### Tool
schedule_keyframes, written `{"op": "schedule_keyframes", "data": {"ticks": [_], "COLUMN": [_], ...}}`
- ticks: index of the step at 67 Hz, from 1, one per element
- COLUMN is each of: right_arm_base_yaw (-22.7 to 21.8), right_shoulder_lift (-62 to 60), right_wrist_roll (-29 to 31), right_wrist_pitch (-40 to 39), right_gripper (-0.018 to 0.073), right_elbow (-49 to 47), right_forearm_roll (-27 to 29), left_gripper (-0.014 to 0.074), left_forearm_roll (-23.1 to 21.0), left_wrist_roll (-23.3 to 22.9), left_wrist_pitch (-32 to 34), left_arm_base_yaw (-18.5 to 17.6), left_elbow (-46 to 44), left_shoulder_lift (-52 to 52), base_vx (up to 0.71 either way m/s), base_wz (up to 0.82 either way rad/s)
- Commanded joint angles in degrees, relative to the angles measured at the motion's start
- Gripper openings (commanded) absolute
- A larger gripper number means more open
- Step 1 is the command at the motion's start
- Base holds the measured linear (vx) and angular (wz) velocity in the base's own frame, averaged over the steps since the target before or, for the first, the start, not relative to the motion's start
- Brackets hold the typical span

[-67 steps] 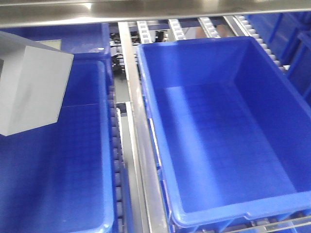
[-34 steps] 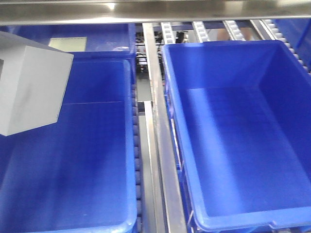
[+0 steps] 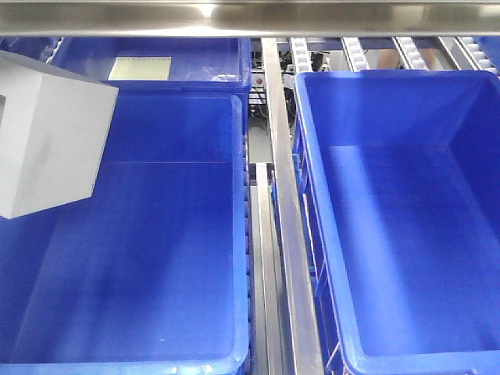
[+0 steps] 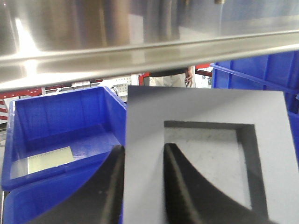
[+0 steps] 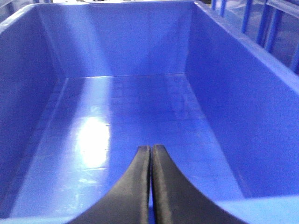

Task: Sort gray base to blue bin
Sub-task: 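Turn the base to face the shelf of empty blue bins, then swing the left arm over the farther blue bin with the block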

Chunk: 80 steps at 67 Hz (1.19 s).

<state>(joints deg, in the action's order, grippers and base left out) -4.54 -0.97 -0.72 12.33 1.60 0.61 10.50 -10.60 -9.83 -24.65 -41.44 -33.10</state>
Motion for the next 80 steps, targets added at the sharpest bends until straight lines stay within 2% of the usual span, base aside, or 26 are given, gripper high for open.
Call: {"op": "schedule_keyframes", "data": {"ticks": [1,80], "right_arm_base_yaw": [-0.1,-0.1], "right_shoulder_lift": [0.18,0.18], "right_wrist_roll": [0.72,0.72], "right_wrist_pitch": [-3.88,-3.88], "right_gripper": [-0.0005,-0.0005], "right_elbow": [0.05,0.05], "right_forearm_roll": [-0.31,-0.31], "left_gripper": [-0.0006,-0.0006], "left_forearm_roll": [-0.53,-0.53], "left_wrist_roll": [-0.78,-0.78], "left_wrist_pitch": [6.32,7.41], "left_arm_base_yaw": [-0.3,-0.3], "left_elbow": [-1.9,-1.9], "left_shoulder_lift": [-0.22,-0.22], "base_vx": [0.0,0.0], "base_wz": [0.06,0.0]}}
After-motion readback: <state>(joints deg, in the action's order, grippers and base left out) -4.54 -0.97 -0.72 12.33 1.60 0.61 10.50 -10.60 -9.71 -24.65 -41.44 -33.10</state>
